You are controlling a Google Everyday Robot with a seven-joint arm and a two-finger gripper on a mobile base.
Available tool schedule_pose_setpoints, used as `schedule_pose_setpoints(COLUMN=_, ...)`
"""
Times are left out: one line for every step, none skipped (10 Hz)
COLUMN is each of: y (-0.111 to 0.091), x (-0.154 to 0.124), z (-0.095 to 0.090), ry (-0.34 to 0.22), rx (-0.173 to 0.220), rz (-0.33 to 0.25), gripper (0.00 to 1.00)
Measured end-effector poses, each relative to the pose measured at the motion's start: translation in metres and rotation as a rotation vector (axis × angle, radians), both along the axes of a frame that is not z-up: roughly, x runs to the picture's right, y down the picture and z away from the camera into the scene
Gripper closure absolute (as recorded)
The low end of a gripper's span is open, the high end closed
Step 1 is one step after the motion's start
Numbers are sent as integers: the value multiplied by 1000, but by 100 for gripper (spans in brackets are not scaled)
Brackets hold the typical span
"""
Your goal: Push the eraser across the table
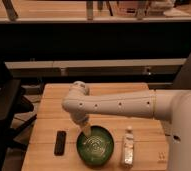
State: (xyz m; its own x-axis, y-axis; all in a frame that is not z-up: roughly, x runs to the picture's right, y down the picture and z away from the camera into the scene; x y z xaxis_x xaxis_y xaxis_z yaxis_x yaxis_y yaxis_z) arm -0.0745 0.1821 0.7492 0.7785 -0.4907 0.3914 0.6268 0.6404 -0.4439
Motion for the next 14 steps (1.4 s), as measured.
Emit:
schedule_pose_setpoints(y=3, x=-1, z=2, ry=-7, rx=-4, rz=2, gripper=20)
schedule_pose_setpoints(y=6, x=-1, z=5, ry=-9, rx=-6, rz=1, gripper=20)
schedule_pose_setpoints(y=5, x=-1, z=5, ry=-12, rx=-6, rz=0, gripper=20)
schedule_pose_setpoints(y=6, x=-2, z=6, ry=-17, rx=-8, rz=1, gripper=20)
schedule_pose_setpoints(y=9, x=-3, z=8, ry=-20, rx=-12, rz=1, gripper=20)
schedule_pose_setpoints(y=9, x=-4, z=8, ry=-23, rx=-14, rz=2, gripper=20)
schedule_pose_setpoints(y=10, x=-4, z=9, ry=-24, rx=-15, rz=1, gripper=22)
schedule_pose_setpoints(y=11, x=-4, z=9, ry=-27, rx=-18, rz=2, gripper=30)
schedule_pose_setpoints(y=13, x=-5, z=11, ry=-30, rx=-21, rz=2, gripper=36)
schedule_pose_setpoints(y=17, x=-6, z=15, ry=-34, rx=-22, rz=0, gripper=50)
schedule_pose_setpoints(y=18, x=-6, z=17, ry=-34, rx=-22, rz=-1, gripper=58)
schedule_pose_setpoints(y=19, x=-7, z=17, ry=-35, rx=-23, rz=0, gripper=66)
schedule_pose_setpoints(y=19, x=-6, z=18, ry=-33, rx=-23, rz=1, gripper=77)
schedule_pose_setpoints(y=22, x=-8, z=19, ry=-37, rx=-29, rz=3, gripper=89)
